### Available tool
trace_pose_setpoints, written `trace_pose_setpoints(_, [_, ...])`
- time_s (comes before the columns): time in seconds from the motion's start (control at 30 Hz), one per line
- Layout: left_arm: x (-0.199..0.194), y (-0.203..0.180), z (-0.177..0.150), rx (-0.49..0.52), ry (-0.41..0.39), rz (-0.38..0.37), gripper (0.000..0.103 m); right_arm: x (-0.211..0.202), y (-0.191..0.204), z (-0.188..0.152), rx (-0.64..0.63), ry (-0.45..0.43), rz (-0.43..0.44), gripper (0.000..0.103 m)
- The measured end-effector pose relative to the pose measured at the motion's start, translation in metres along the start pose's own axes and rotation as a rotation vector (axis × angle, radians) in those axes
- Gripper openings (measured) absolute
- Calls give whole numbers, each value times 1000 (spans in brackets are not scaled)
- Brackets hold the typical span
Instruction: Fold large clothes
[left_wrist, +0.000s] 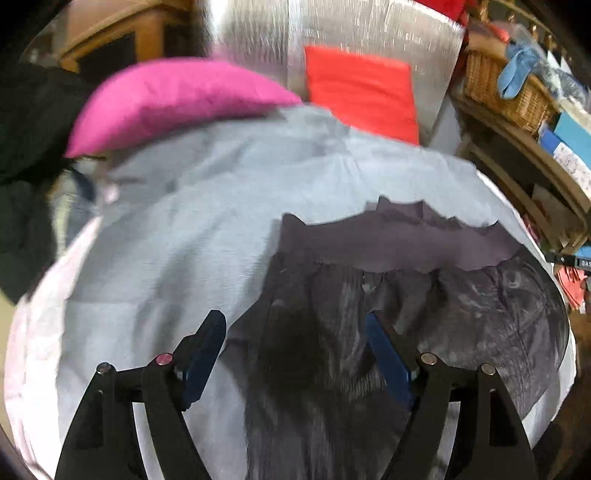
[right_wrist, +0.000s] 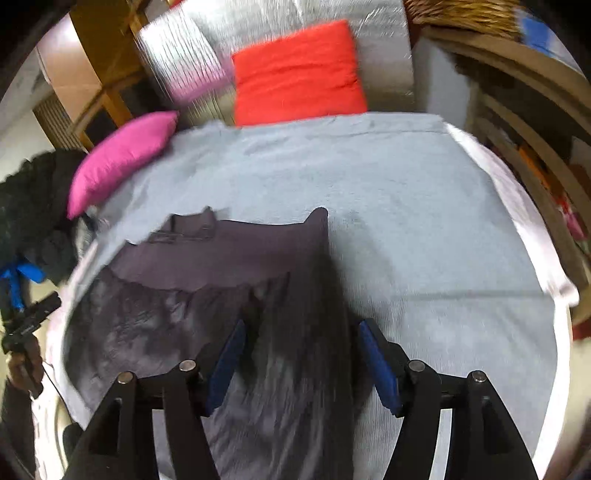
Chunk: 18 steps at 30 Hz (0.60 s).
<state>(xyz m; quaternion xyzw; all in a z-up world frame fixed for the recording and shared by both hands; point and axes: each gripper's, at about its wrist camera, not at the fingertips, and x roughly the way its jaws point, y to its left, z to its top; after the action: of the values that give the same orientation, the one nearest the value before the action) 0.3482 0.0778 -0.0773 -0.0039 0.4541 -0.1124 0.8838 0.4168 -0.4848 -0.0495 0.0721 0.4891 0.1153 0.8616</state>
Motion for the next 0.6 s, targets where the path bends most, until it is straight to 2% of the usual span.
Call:
trace_pose_setpoints(0.13, [53,10,32,-13,110,-37,79,40,-7,31,5,81,38,68])
trace_pose_setpoints(0.33, [104,16,57,-81,242,-113,79,84,-8,54,16,142,88,68])
trace_pose_setpoints(0.43, [118,12,59,-96,261,-105,78,101,-10,57,33,192,101,65])
trace_pose_setpoints(0.47, [120,9,58,-81,256,-85,56,106,-8,57,34,203,109,60])
trace_pose_setpoints(0.5, [122,7,59,-64,268,-68,33,110,-5,57,26,214,115,49])
trace_pose_setpoints(0.53, [126,6,58,-54,288,-49,22,114,-1,58,13,215,102,19])
trace_pose_setpoints(0.6, [110,7,60,-60,206,-48,20,103,2,60,-12,192,105,16])
